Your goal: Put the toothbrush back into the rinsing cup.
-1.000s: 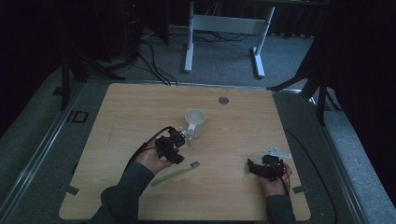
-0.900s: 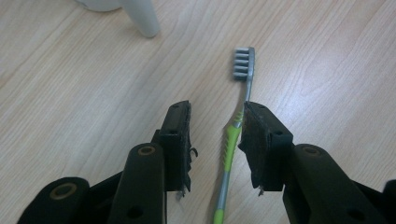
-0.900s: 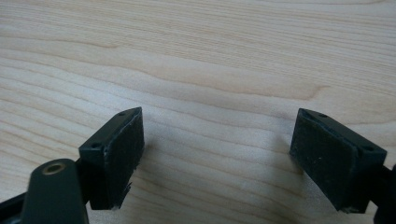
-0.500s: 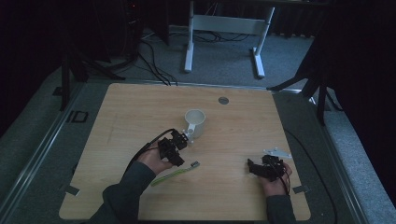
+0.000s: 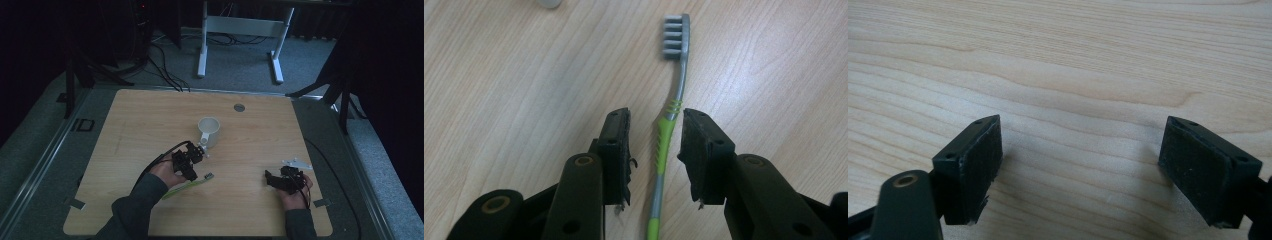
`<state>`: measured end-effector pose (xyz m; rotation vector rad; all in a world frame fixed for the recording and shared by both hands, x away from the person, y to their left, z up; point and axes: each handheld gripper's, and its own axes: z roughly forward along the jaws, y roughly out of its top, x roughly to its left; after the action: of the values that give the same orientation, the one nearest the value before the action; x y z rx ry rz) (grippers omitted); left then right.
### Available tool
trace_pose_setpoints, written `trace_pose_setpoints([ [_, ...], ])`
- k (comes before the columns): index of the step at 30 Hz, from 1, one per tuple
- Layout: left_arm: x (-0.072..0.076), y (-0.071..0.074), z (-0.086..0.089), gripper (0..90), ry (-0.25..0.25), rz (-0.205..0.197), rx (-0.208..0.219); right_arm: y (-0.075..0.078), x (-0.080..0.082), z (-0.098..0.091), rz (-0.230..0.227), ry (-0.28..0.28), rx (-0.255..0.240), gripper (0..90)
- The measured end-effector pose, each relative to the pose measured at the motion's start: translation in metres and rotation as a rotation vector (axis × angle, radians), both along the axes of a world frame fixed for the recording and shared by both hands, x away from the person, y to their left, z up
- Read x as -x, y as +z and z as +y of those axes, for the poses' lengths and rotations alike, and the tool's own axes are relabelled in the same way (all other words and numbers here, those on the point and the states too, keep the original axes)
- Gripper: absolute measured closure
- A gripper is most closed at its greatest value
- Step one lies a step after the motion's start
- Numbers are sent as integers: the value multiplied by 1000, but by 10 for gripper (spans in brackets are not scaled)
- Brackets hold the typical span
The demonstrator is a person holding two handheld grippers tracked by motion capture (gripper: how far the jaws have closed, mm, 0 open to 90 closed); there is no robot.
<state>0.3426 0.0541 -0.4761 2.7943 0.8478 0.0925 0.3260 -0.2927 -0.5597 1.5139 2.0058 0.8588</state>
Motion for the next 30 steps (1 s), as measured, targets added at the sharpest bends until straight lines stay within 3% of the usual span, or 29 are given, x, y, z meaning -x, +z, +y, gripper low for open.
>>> trace_pose_setpoints([
  [30, -2, -17, -10, 679, -42, 78, -75, 0, 0, 0, 1, 3, -1, 172],
])
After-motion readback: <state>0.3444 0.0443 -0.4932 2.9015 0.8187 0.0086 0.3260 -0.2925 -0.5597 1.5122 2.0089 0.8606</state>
